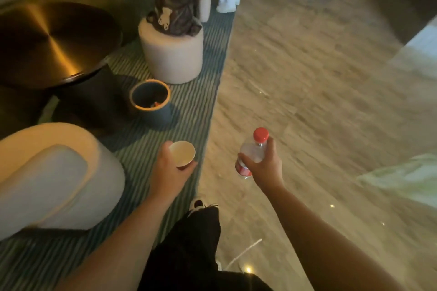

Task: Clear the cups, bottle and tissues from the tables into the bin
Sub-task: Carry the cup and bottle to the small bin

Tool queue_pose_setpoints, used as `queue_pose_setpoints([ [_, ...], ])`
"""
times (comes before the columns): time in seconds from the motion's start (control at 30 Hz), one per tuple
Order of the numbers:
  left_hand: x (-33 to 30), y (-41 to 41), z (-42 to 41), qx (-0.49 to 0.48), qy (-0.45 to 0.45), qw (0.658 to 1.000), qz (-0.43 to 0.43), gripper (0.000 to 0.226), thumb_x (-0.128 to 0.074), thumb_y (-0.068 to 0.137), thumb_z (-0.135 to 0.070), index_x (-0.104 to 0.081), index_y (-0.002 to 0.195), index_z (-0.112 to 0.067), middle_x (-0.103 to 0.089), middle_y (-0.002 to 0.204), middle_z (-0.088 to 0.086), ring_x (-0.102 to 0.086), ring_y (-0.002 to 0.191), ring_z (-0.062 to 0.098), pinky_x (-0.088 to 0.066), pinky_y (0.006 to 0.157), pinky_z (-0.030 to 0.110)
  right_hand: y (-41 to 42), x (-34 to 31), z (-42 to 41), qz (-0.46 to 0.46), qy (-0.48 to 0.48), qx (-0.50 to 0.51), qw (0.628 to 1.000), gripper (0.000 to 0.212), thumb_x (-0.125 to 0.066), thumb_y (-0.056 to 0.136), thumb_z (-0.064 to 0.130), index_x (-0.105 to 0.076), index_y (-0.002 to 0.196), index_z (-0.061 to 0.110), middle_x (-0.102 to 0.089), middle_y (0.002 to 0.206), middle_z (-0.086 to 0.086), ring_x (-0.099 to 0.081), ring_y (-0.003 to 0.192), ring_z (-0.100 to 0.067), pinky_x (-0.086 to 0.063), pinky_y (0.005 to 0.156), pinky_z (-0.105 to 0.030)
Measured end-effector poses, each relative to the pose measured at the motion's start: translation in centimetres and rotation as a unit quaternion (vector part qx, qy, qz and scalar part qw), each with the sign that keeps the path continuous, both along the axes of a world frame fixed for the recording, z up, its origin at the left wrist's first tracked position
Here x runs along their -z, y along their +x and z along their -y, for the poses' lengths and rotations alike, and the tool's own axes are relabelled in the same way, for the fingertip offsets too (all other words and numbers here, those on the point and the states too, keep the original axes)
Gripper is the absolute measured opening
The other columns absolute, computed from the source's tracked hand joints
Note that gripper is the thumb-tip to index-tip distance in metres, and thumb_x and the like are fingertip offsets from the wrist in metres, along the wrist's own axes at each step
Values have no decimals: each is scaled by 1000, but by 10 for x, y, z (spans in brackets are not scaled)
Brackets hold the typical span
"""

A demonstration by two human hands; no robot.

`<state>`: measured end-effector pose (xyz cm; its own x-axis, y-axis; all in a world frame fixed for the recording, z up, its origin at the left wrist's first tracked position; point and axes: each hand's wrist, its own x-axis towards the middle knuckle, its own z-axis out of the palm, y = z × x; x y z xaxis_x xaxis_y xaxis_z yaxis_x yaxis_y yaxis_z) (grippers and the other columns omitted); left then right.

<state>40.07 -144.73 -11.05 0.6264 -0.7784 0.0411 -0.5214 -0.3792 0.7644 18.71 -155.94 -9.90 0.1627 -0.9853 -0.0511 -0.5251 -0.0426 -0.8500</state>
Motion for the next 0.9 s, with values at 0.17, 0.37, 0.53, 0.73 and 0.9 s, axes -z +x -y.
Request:
queue_pose_setpoints([
  [0.17,23,28,66,-63,5,998,-19,74,-81,68,-38,-37,125,-20,-50,109,-3,-47,94,12,-40,71,31,49,15,94,-3,-14,-82,997,77,-79,66,48,-34,128,38,-55,113,14,-55,99,-12,-42,73,-26],
  [0.37,48,88,168,-151,4,987,-62,75,-82,66,-37,-38,125,-21,-49,109,-5,-50,98,15,-41,75,32,139,28,228,5,3,-193,981,71,-75,65,51,-40,125,37,-56,114,17,-56,105,-9,-49,84,-33],
  [0.53,38,140,236,-237,12,968,-80,79,-85,63,-32,-39,126,-19,-52,116,4,-52,105,21,-46,82,39,215,19,320,-43,7,-294,955,70,-75,67,53,-34,124,49,-50,114,22,-53,105,-7,-45,81,-29],
  [0.73,21,186,284,-322,44,943,-70,81,-85,61,-39,-37,125,-26,-51,118,3,-52,103,19,-45,78,35,294,13,396,-45,45,-351,934,74,-72,65,58,-31,126,46,-48,113,22,-50,103,-6,-44,81,-30],
  [0.9,31,217,322,-413,69,902,-102,82,-83,62,-41,-34,126,-31,-49,123,1,-53,105,22,-48,82,41,371,18,455,-21,46,-406,912,65,-79,71,40,-36,120,40,-53,113,12,-54,105,-12,-46,89,-35],
])
